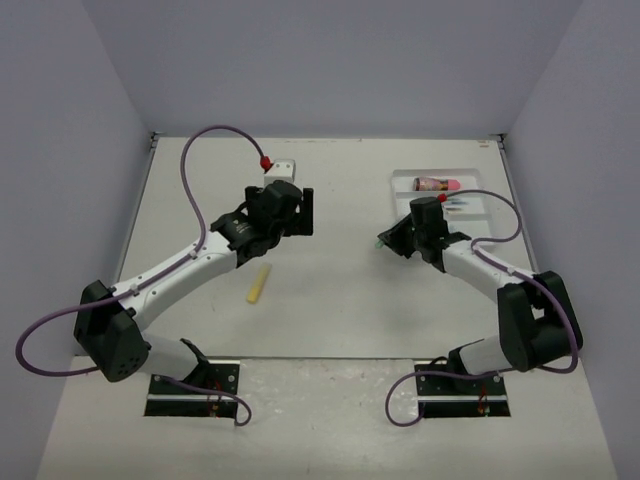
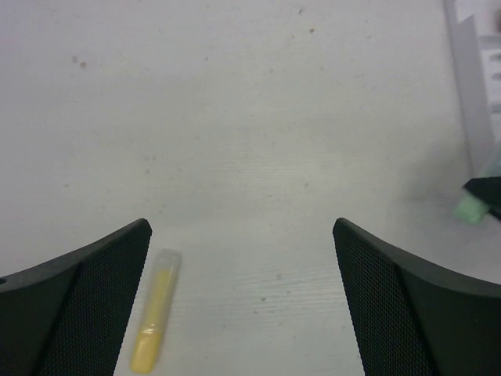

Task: Sort the stationery into containers
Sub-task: Place the stationery in the storage box, then pick up the stationery from the center of the board.

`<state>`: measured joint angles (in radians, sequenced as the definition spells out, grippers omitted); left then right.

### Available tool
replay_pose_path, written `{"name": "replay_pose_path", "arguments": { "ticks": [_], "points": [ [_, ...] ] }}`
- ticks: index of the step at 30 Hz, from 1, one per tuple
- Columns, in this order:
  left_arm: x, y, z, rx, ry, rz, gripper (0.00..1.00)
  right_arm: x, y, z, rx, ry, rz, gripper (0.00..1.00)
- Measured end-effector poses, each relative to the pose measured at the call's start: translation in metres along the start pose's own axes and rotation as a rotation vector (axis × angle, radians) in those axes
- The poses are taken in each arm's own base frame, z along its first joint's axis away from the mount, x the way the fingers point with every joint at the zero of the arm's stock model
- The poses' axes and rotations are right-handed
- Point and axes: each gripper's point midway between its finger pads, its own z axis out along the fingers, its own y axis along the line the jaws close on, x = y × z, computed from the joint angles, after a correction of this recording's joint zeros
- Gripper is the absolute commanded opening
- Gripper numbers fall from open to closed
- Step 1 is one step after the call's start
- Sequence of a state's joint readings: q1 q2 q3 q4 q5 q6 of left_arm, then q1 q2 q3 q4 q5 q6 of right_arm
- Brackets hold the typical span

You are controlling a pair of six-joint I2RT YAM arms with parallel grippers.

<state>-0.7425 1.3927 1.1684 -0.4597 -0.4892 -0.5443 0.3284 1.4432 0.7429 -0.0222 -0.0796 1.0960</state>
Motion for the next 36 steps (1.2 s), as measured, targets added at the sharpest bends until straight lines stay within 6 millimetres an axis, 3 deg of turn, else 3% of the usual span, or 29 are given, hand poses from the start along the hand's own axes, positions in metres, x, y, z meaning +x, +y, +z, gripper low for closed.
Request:
{"name": "replay_pose_path", "arguments": {
  "ticks": [4,11,14,16,17,22,26,30,36],
  "points": [
    [0.018,0.015,-0.001,-0.036,0.064,0.124,1.0,-0.03,-0.023,-0.011,0.223,-0.139,0.176,0.0],
    [0.055,0.034,0.001,-0.079,0.158,0.211,1.0,-0.092,-0.06,-0.028,0.392,-0.339,0.412,0.03],
    [0.079,0.046,0.003,-0.103,0.212,0.241,1.0,-0.102,-0.08,-0.025,0.456,-0.359,0.458,0.36],
    [0.093,0.052,0.005,-0.116,0.243,0.257,1.0,-0.104,-0.09,-0.021,0.496,-0.35,0.467,0.83],
    [0.099,0.055,0.006,-0.122,0.259,0.264,1.0,-0.104,-0.094,-0.019,0.513,-0.345,0.468,0.88],
    [0.129,0.065,0.017,-0.136,0.337,0.276,1.0,-0.128,-0.068,-0.011,0.446,-0.355,0.414,0.9],
    [0.144,0.072,0.021,-0.129,0.369,0.26,0.99,-0.132,-0.055,-0.016,0.402,-0.348,0.352,0.89],
    [0.154,0.074,0.025,-0.115,0.388,0.247,0.85,-0.135,-0.038,-0.029,0.331,-0.358,0.279,0.89],
    [0.171,0.072,0.033,-0.106,0.431,0.235,0.75,-0.123,0.002,-0.057,0.177,-0.352,0.133,0.89]
  ]
}}
